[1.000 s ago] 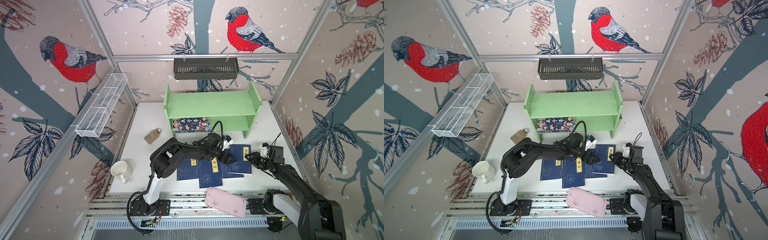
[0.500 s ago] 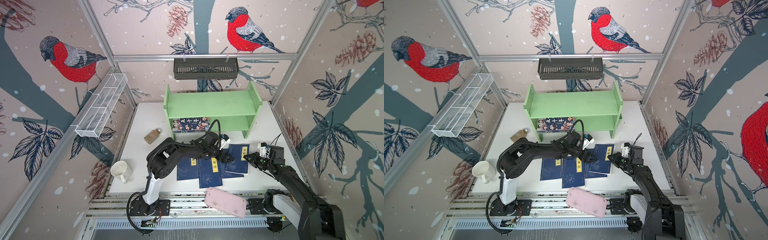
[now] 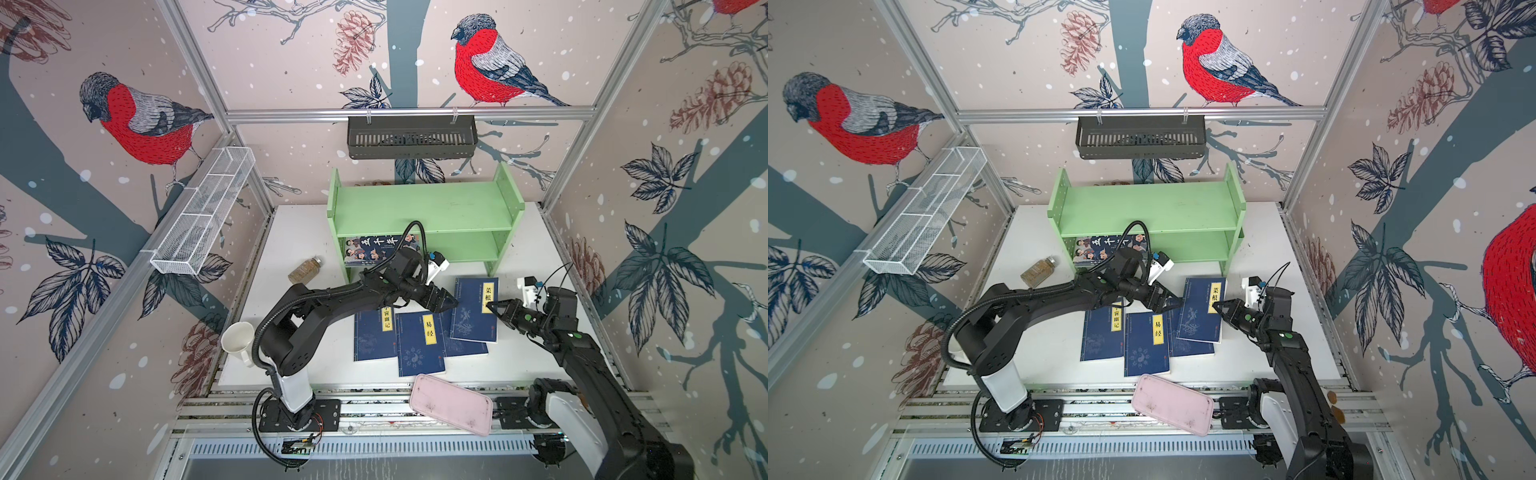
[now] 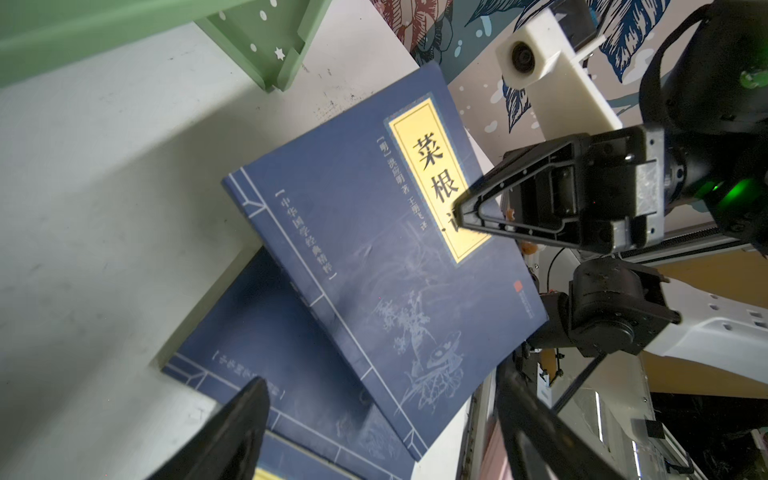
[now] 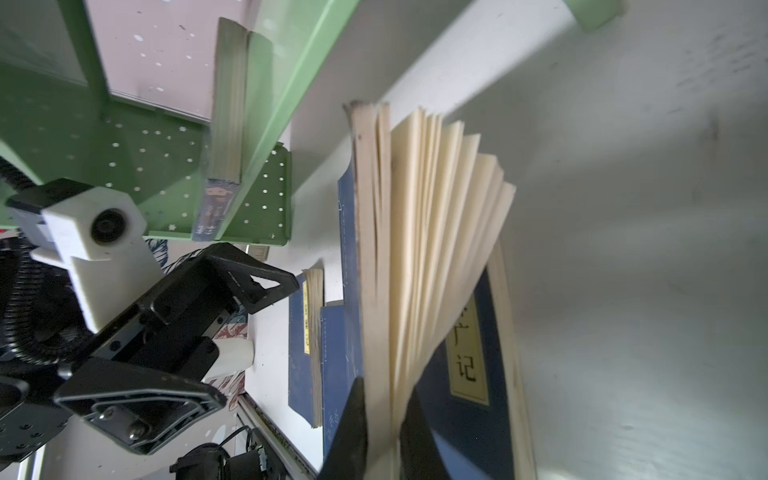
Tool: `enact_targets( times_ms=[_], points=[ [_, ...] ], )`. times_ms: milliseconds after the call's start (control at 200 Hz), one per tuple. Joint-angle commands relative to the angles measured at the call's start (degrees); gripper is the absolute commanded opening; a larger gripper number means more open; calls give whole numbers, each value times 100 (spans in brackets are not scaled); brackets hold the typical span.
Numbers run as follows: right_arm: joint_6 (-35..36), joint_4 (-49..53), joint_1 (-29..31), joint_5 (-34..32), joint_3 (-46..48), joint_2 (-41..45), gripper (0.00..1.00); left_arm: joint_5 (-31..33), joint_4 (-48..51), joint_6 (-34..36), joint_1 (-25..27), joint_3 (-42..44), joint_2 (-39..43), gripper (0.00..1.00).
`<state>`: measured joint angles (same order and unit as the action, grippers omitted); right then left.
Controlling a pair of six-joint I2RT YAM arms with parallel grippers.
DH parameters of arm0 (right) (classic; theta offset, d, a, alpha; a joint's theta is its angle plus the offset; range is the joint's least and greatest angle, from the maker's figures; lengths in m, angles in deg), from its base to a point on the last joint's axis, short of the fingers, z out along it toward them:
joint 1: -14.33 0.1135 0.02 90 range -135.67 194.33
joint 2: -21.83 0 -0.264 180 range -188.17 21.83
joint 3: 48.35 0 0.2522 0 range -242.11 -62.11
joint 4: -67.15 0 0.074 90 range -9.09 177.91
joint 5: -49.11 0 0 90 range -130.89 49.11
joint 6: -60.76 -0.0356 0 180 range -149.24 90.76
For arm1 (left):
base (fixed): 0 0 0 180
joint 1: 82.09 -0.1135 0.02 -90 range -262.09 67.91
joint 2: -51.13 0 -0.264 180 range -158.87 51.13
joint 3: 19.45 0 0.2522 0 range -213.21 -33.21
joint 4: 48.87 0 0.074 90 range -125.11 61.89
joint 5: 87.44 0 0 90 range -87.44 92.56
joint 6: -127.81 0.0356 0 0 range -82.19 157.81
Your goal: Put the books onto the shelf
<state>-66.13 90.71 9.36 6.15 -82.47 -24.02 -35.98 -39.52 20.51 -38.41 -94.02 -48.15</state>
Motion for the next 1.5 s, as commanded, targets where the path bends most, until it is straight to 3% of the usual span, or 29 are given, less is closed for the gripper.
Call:
enact_targets(
  times_ms=[0,140,445,545,710,790,905,1020,1085,1155,1261,1376,1496],
  points=[
    [15,30,3,561,-65,214,5,70,80,-28,-61,294,317,88],
    [-11,17,33,901,-91,523,5,76,-260,-101,-161,568,493,91],
    [-170,-101,214,1087,-212,1037,7,-939,-1247,-1059,-237,637,379,87],
    [-162,-110,409,1079,-236,1078,8,-1173,-1791,-1416,-212,826,494,86],
    [-173,-229,905,928,-309,1095,8,-1206,-1797,-1332,-176,929,695,81],
    [-239,-439,1264,786,-337,1087,10,-1332,-1995,-1565,-176,996,755,73],
    [-200,-516,1677,513,-414,1004,14,-1443,-2115,-1789,-176,1003,876,49],
    [-154,-485,1797,336,-463,890,27,-1454,-1712,-1612,-180,849,1009,17],
    [-110,-332,1798,48,-566,858,44,-1454,-1484,-1471,-184,751,1103,0],
    [-66,-178,1797,-356,-716,875,53,-1464,-1163,-1266,-209,591,1216,0],
    [-20,108,1789,-1005,-1066,1039,56,-1536,-782,-986,-292,397,1431,0],
    [-225,-135,1786,-1263,-1211,1394,61,-1720,-237,-497,-442,5,1699,0],
    [-412,-330,1789,-1500,-1368,1798,67,-1536,931,664,-465,-800,1950,0]
  ],
)
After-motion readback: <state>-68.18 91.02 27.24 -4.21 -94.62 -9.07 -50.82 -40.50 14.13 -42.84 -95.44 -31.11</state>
